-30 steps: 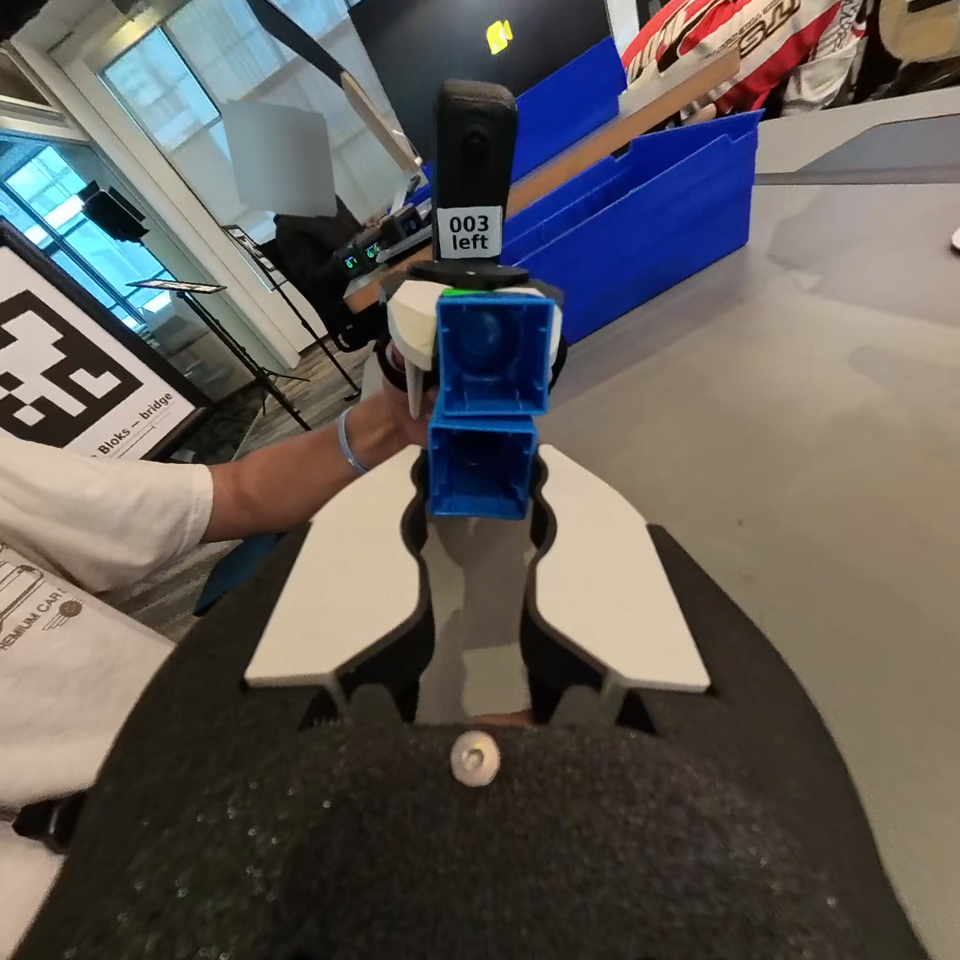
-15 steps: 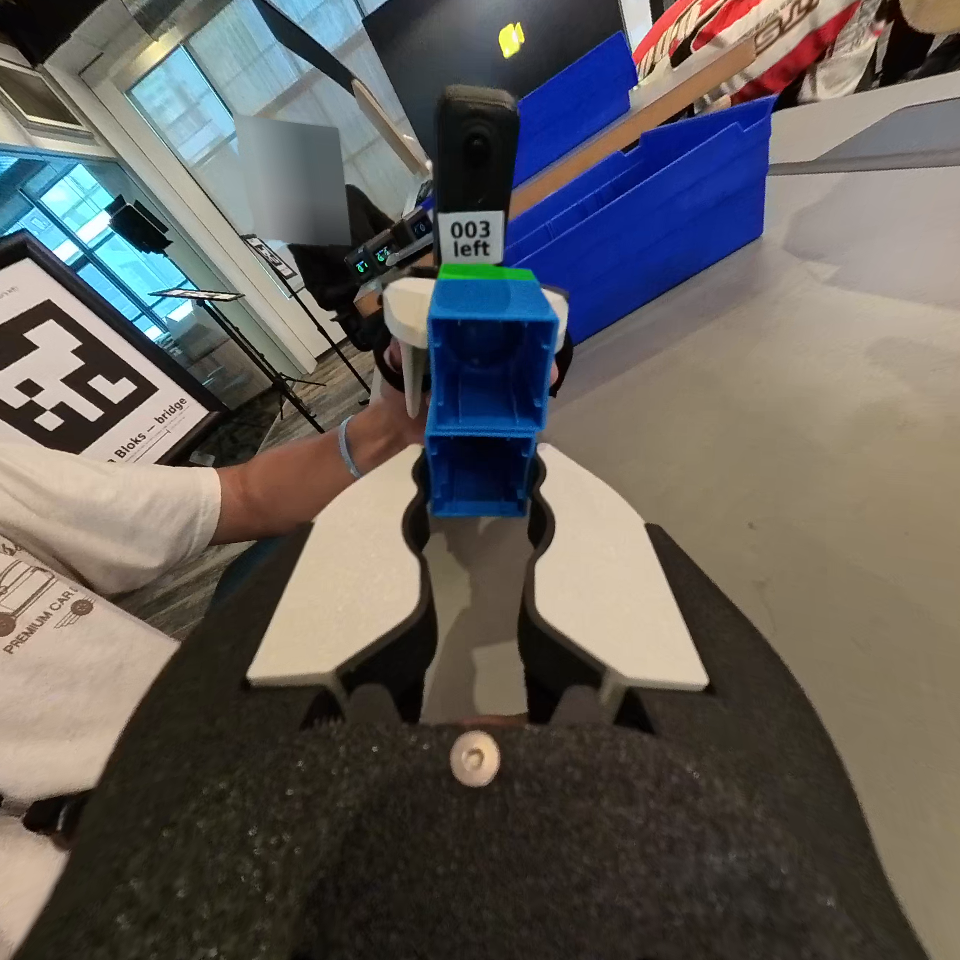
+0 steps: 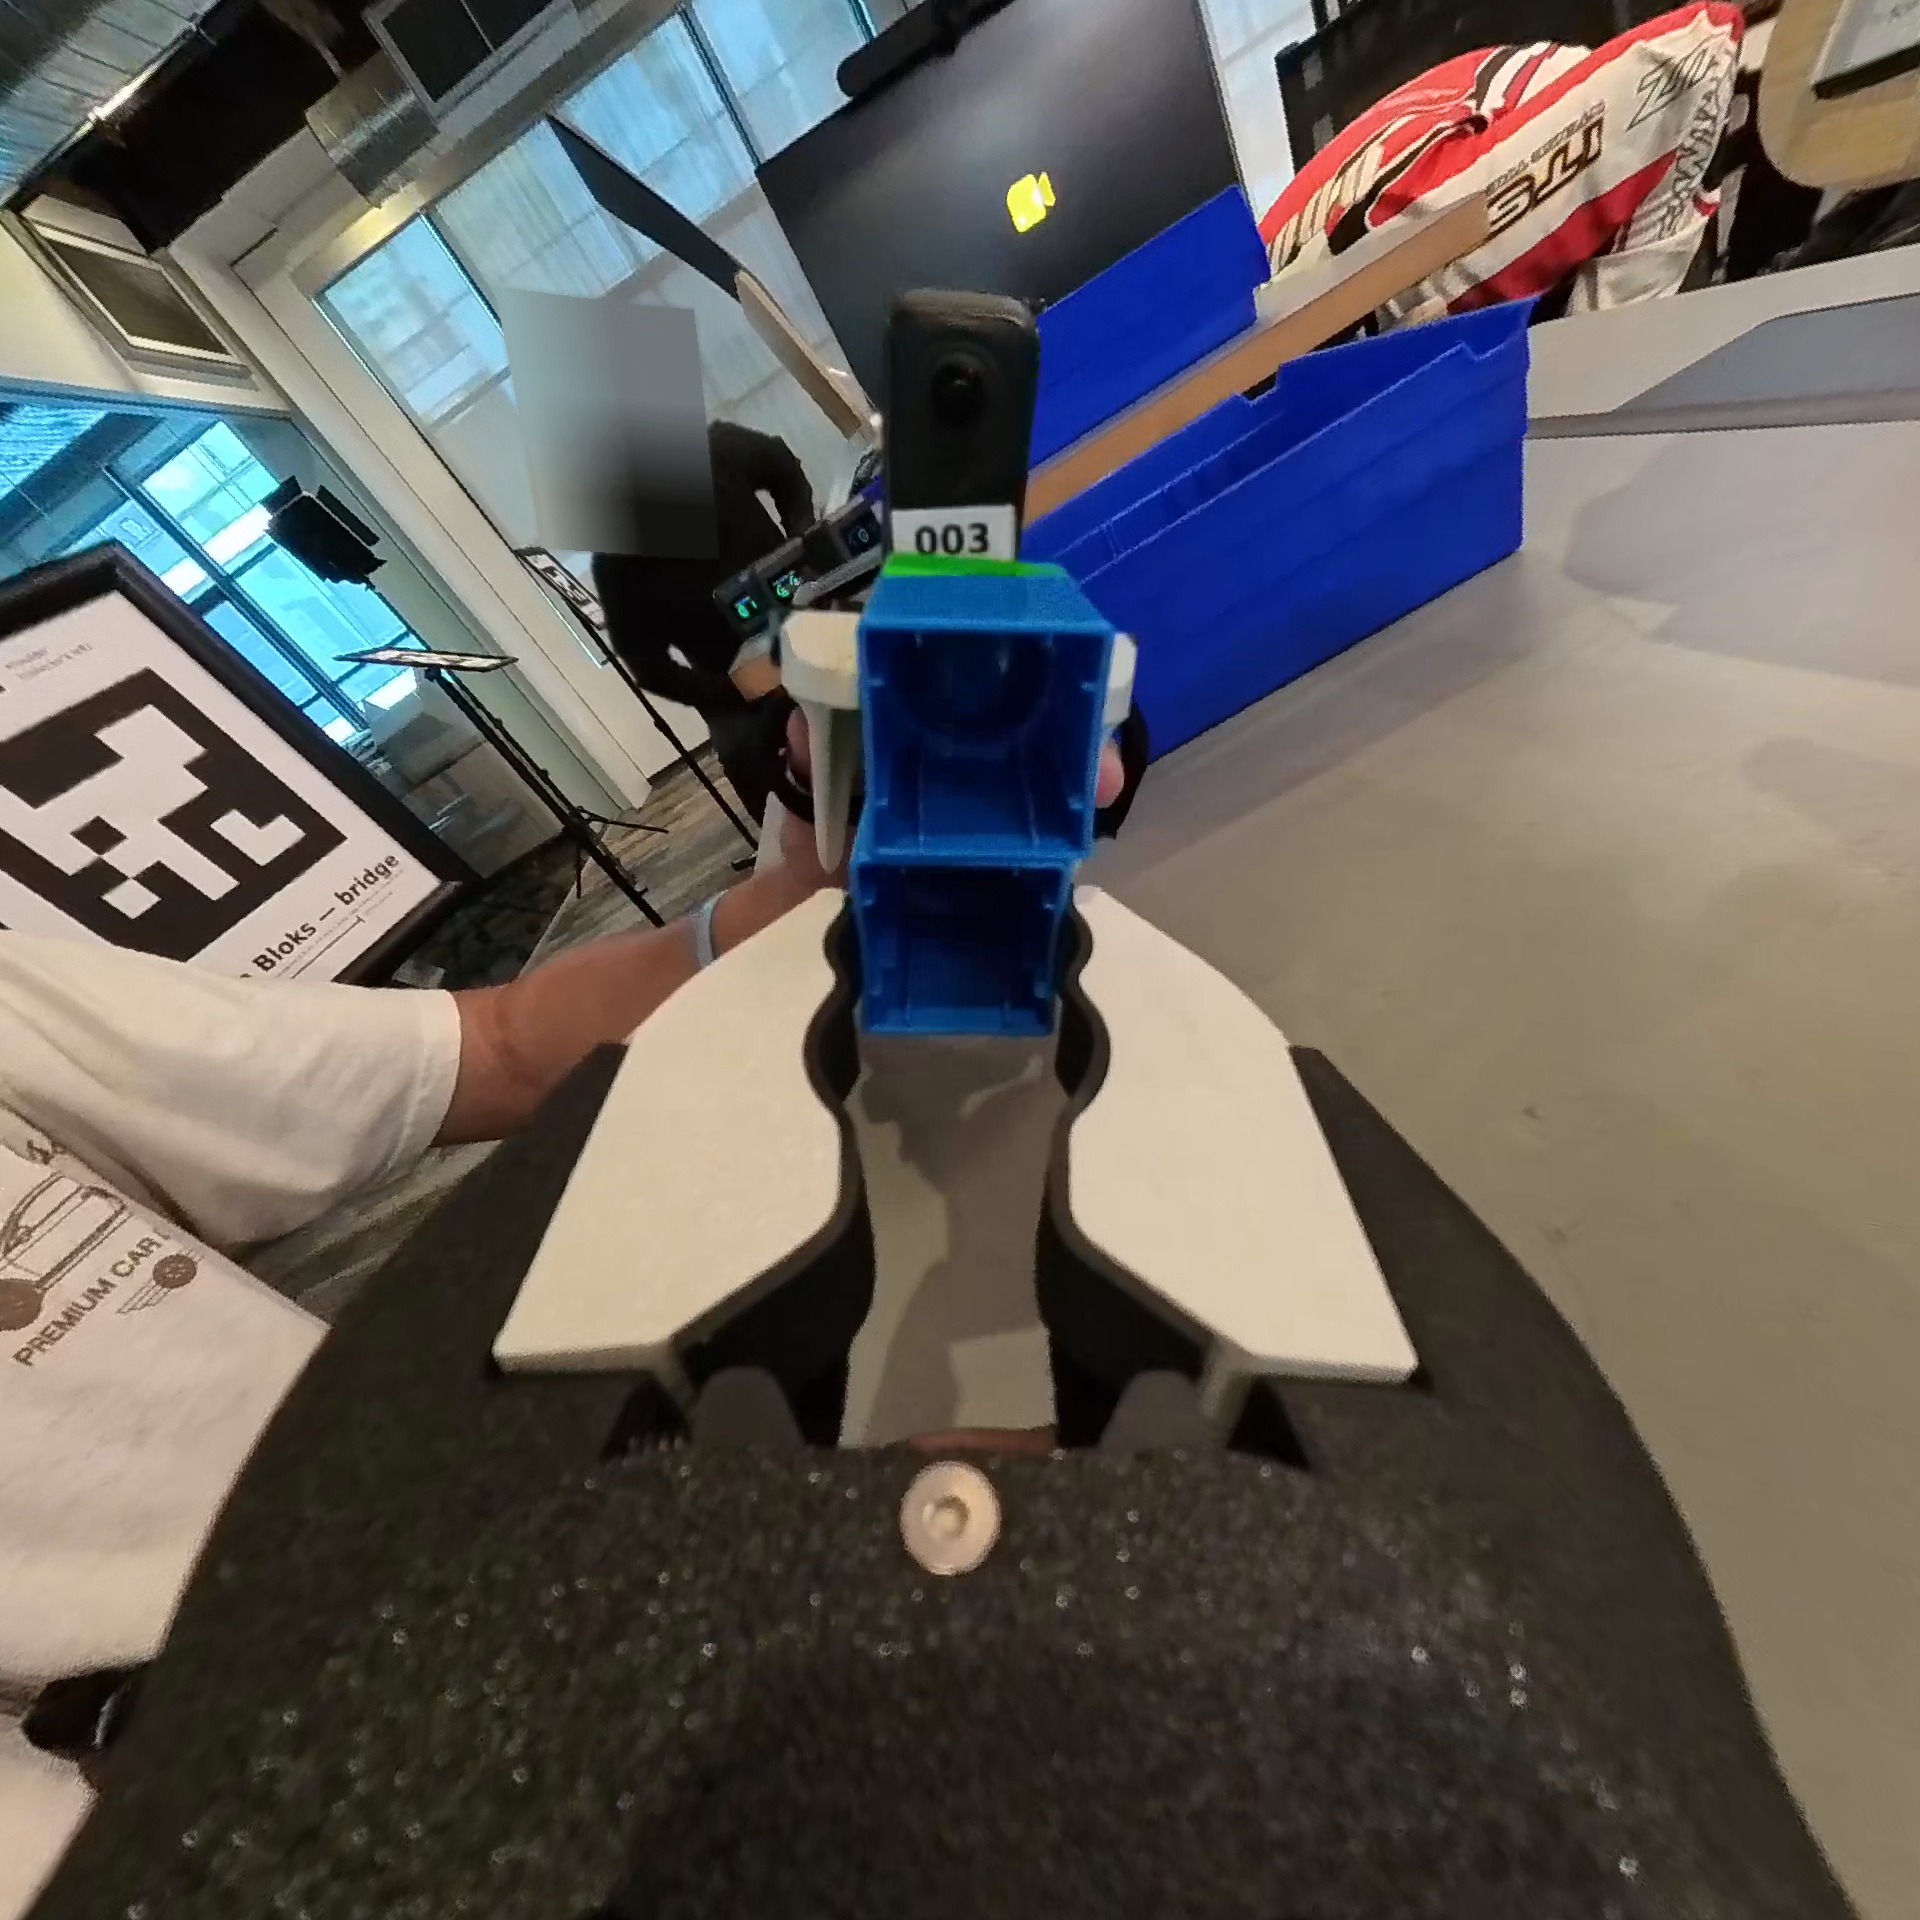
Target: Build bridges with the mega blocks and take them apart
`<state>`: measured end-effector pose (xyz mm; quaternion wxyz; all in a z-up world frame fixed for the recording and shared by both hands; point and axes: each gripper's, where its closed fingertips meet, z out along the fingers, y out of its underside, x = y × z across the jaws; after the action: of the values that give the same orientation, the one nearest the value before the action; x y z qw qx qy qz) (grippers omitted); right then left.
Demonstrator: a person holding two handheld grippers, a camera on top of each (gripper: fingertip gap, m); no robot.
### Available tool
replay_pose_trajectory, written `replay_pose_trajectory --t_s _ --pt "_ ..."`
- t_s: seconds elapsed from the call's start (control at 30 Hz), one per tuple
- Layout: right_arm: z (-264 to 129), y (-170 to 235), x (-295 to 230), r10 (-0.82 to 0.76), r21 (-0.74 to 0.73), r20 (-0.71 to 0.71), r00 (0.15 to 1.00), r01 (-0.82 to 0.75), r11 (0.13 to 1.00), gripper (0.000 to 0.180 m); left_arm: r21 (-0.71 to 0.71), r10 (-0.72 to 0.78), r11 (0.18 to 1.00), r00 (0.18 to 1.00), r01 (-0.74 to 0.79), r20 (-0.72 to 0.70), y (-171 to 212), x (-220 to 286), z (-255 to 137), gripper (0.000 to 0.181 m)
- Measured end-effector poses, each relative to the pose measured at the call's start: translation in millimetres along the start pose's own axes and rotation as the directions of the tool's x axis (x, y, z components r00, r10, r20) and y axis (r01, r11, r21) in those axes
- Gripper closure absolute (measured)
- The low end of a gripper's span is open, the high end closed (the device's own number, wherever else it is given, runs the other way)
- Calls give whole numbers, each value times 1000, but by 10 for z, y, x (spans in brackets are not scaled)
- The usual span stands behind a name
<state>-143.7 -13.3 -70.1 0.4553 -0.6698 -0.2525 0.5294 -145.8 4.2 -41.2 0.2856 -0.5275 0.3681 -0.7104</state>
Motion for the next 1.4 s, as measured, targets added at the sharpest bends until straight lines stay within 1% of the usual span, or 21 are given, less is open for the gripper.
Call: replay_pose_trajectory --t_s 0.07,0.1,0.13,0.2,0.27,0.3,0.33,0.47,0.7,0.9,1.03,1.07,1.13,1.17,1.23,1.27,1.4 --pt "-13 -8 -12 -5 -2 3 1000 5 1000 145 -7 -11 1000 1000 11 -12 4 10 -16 144" --pt "-32 -25 -10 -2 9 4 1000 2 1000 145 -8 -17 1000 1000 17 -5 4 -5 -22 135" --pt "-53 -38 -1 4 15 5 1000 -4 1000 145 -18 -24 1000 1000 24 0 19 -20 -24 131" --pt "-96 -63 17 8 29 3 1000 -8 1000 145 -55 -23 998 1000 23 -2 80 -18 -11 130" --pt "-120 -77 20 12 33 8 1000 -12 999 145 -102 0 995 1000 1 4 166 -12 30 131" --pt "-124 -82 19 13 34 10 1000 -13 999 145 -135 13 991 1000 -12 3 227 -5 59 134" --pt "-129 -91 8 17 39 18 1000 -18 999 145 -163 26 986 1000 -26 1 282 3 85 145" --pt "-143 -98 17 12 41 6 1000 -12 999 145 -185 31 982 1000 -29 7 317 -7 104 145" --pt "-147 -118 17 21 61 11 1000 -22 998 145 -166 15 986 1000 -14 6 311 -5 118 146" --pt "-158 -144 -20 5 44 4 1000 -5 999 145 -165 24 986 1000 -25 -8 301 30 127 146" --pt "-144 -102 -16 27 14 6 1000 -27 1000 144 -178 15 984 1000 -17 -12 301 25 105 146" --pt "-155 -108 -8 41 20 11 999 -41 999 143 -183 15 983 1000 -16 -8 310 16 102 146" --pt "-201 -169 32 61 59 4 998 -61 996 130 -183 18 983 1000 -18 -1 307 5 95 146" --pt "-225 -197 48 64 72 -2 998 -64 995 129 -184 12 983 1000 -13 -4 307 7 91 146" --pt "-258 -245 57 47 90 -13 999 -46 995 136 -192 10 981 1000 -10 -1 320 -1 91 146" --pt "-260 -243 38 33 83 -7 999 -33 996 144 -203 11 979 1000 -10 3 342 -10 97 146" --pt "-270 -223 39 26 56 -17 1000 -25 998 146 -232 17 973 1000 -14 12 401 -25 113 146"
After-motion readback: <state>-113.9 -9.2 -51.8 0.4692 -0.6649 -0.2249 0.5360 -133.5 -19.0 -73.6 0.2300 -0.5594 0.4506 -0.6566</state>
